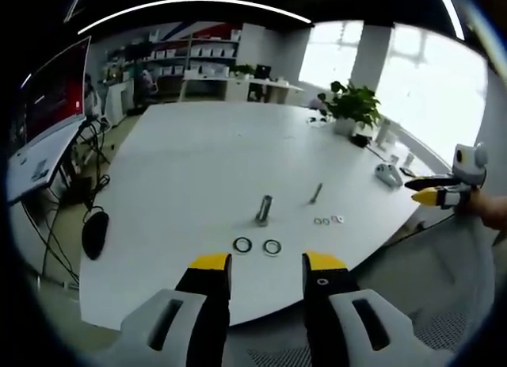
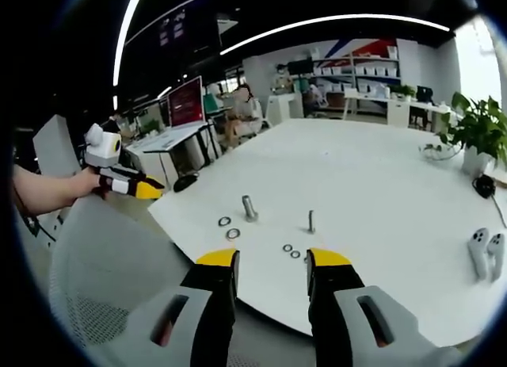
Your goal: Place the washer onto the threaded stud by aligning its center hole with the stud, sliding it down to the base, and recovering from edge contact or off-axis alignment until the washer reaches the visible bottom stop.
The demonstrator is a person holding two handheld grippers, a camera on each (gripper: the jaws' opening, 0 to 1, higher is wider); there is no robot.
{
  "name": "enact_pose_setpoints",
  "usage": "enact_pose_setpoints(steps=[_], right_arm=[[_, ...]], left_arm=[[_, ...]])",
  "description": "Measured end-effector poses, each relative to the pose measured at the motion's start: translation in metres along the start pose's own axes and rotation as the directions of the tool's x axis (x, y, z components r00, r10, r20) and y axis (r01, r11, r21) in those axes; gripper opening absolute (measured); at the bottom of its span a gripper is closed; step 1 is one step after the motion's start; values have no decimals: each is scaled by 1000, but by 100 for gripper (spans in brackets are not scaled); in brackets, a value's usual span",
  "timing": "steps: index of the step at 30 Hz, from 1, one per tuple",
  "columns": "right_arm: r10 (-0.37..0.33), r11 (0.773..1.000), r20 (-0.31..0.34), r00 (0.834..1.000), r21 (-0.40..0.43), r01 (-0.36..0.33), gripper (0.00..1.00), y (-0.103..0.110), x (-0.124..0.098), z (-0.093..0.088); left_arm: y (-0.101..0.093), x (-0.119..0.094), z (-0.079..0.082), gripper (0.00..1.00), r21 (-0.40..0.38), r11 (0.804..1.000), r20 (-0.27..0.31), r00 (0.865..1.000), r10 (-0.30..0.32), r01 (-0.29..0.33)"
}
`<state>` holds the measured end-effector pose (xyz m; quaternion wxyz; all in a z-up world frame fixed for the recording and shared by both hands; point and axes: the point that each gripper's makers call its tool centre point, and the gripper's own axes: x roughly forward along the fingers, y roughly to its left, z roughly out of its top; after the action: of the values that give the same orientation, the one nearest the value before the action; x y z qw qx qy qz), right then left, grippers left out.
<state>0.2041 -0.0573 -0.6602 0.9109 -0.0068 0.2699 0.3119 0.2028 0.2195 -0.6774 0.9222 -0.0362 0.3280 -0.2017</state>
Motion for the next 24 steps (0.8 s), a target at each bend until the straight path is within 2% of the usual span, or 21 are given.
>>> enact_pose_setpoints(steps=[4,10,14,17,24], right_arm=[[-26,1000,8,1000,11,26,36,-5,-2,1],[-30,1000,-39,999,1,30,36,-5,0,-7],[-61,998,-77,995,25,63,37,-12,0,-15],[-58,997,-103,993,43,63,37,-12,0,-21],[-75,996,-124,989,33,80,38,-14,-3,-24]], left_arm=[[1,-1,3,33,-9,1000,9,1000,4,-4],[-1,1,0,34,26,1000,-17,1000,1,-1],[0,2,0,36,22,1000,-22,1000,2,-2],[-1,2,0,36,29,1000,-28,1000,2,-2],[-2,5,-1,39,38,999,-59,998,-9,12]])
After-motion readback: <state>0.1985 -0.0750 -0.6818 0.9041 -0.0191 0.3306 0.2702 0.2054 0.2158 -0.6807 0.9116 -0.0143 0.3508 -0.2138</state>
